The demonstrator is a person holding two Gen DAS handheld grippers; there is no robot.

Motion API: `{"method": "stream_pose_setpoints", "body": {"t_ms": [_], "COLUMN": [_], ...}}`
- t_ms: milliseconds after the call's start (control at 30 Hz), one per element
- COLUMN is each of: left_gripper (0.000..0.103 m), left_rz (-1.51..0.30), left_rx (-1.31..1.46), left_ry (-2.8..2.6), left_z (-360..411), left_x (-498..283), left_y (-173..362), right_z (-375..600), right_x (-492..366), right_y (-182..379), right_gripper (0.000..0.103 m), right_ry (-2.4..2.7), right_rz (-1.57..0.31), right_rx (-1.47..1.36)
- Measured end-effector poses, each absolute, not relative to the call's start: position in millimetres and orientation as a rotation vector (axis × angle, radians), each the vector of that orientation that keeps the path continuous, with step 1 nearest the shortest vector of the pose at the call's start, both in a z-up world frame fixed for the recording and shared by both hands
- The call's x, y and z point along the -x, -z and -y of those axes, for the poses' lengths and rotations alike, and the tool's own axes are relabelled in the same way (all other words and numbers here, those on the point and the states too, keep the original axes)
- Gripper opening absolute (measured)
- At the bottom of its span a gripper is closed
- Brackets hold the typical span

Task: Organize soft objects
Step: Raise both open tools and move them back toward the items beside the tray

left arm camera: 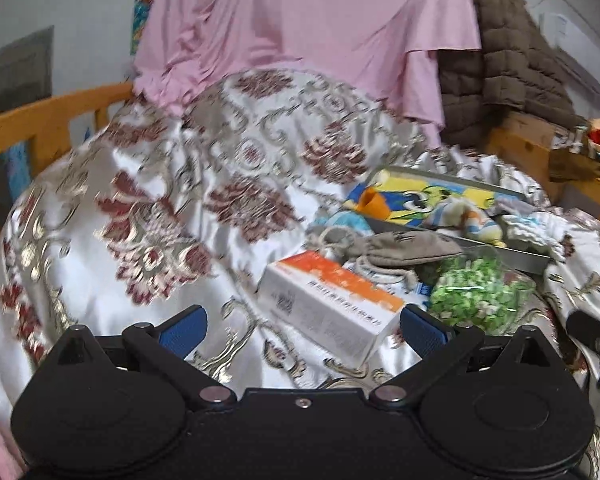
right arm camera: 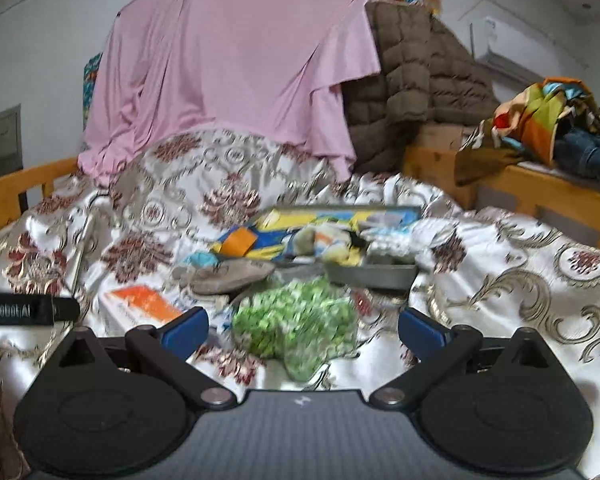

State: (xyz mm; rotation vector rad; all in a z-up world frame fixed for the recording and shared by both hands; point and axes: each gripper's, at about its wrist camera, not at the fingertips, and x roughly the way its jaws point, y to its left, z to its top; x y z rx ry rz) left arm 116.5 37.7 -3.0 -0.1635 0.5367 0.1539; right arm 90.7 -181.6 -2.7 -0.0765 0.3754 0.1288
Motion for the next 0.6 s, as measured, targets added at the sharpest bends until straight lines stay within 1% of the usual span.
{"method": "stream_pose_setpoints", "body": {"t_ms": [367,600], "left_gripper": [0.102,0.102], "left_rz": [-0.602,-0.558], "left_rx": [0.188,0.177], "left_ry": [-0.19,-0.208], "left_z": [-45.1,-54.0], "left_x": [-128.4,-151.0], "left_y": [9.0,1.3], "right_z": [165.3,143.3], "right_x": [-110.0,-132.7], "right_y": [17.2,15.0], "right_gripper": [0.103,0.103], "right_ry": [-0.218,-0.257], "right_rz": [-0.471,-0.486], "right_rx": [0.094,0.166]}}
